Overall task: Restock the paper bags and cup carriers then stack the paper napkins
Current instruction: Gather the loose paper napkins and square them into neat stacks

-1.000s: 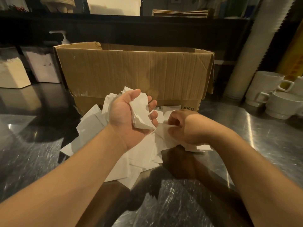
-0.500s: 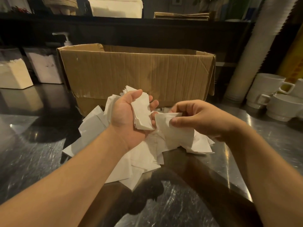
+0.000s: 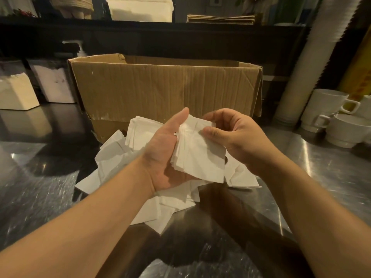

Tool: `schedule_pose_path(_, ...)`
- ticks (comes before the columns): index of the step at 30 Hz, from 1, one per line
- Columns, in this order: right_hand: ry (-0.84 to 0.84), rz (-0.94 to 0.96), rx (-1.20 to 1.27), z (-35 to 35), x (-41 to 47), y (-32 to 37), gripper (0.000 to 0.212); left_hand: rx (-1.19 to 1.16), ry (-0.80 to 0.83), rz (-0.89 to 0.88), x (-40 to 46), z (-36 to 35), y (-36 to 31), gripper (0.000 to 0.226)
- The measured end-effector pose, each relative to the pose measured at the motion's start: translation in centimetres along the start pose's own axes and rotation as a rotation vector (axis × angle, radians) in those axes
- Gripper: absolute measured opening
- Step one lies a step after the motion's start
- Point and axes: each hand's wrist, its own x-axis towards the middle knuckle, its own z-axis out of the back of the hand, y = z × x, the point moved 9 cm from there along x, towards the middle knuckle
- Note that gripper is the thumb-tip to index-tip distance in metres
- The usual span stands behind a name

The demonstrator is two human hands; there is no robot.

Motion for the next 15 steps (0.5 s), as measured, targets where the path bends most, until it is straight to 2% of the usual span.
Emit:
schedule_pose_path(6, 0.009, -0.184, -0.248, 0.5, 0.2, -1.3, 0.030, 0.070, -0.170, -0.069, -0.6, 0.7, -1.0, 0.050)
schedule_pose_path(10, 0.004, -0.163, -0.258, 0.7, -0.1, -0.9, 0.025, 0.042, -0.143, -0.044, -0.3, 0.5, -0.6, 0.054)
schedule_pose_path(15, -0.035, -0.082, -0.093, 0.5, -0.3, 0.2, 0.014, 0.005, -0.021, 0.009, -0.4, -0.4, 0.0, 0.057)
